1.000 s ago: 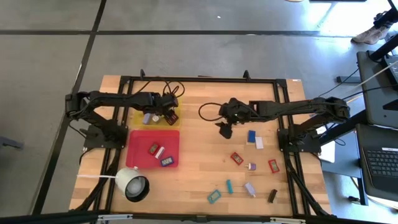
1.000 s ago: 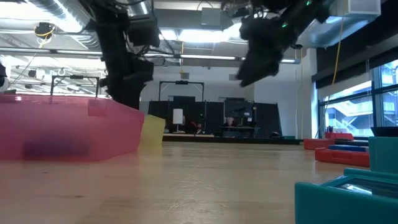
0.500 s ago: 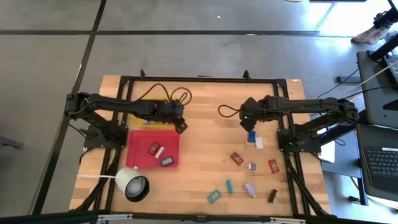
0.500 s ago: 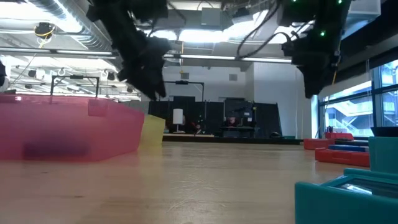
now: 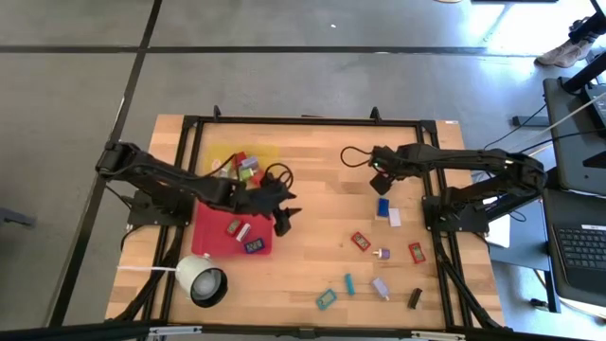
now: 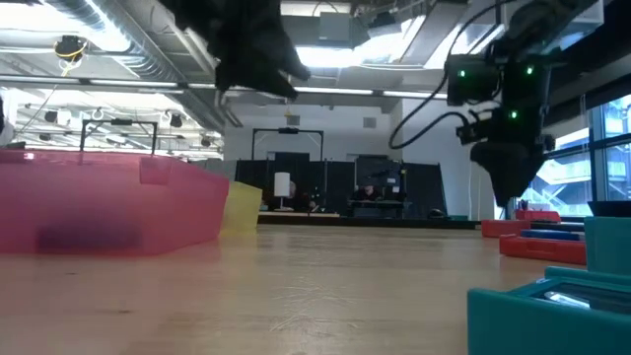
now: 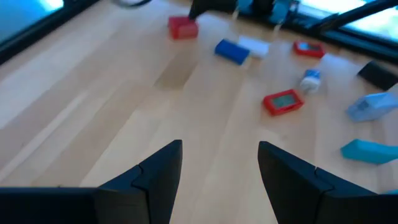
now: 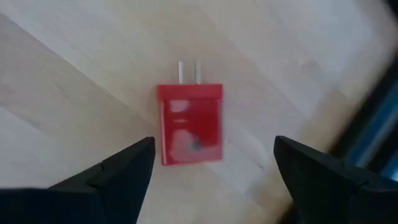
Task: Pick & Place Office items
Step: Put the red charger adapter into the yellow bin
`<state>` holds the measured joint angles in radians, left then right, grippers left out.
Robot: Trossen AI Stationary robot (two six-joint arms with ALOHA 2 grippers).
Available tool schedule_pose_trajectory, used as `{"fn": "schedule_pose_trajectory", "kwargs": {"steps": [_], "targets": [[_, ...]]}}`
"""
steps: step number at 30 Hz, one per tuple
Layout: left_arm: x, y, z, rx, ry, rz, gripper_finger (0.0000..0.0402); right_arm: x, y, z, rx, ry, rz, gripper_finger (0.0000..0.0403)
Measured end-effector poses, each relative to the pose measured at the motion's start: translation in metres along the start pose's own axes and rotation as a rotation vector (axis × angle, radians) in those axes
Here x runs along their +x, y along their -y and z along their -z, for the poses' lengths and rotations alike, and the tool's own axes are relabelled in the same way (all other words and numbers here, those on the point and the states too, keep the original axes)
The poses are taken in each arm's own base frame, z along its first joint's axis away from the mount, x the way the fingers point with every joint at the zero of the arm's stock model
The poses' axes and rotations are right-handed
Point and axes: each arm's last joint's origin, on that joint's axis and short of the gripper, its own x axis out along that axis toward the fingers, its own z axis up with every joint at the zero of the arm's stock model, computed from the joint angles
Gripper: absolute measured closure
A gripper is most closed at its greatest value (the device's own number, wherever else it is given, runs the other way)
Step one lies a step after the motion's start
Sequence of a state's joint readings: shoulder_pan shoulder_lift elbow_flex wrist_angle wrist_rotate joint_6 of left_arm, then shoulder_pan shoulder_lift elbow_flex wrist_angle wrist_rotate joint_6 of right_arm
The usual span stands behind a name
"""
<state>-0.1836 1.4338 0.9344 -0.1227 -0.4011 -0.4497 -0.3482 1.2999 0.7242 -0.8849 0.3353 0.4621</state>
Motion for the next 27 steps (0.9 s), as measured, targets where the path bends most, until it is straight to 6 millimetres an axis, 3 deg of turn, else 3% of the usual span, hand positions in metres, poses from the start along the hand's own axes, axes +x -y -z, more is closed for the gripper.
{"fn": "schedule_pose_trajectory", "kwargs": {"steps": [8,17,22,27], "targets": [[-0.013,0.027,0.004,0.004,0.099,0.040,0.0194,0.029,0.011,0.004,0.051,-0.003,-0.080,0.0069],[-0.024,0.045,0.006,0.025,0.194,0.020,0.0194,0.044,0.011,0.012,0.058,0.026,-0.111,0.0073],[-0.026,0.046,0.007,0.022,0.213,-0.012,0.0194,0.047,0.009,0.014,0.055,0.024,-0.170,0.0107],[-0.027,0.047,0.007,0.017,0.218,-0.007,0.0194,0.052,0.007,0.017,0.042,0.034,-0.233,0.0168]]}}
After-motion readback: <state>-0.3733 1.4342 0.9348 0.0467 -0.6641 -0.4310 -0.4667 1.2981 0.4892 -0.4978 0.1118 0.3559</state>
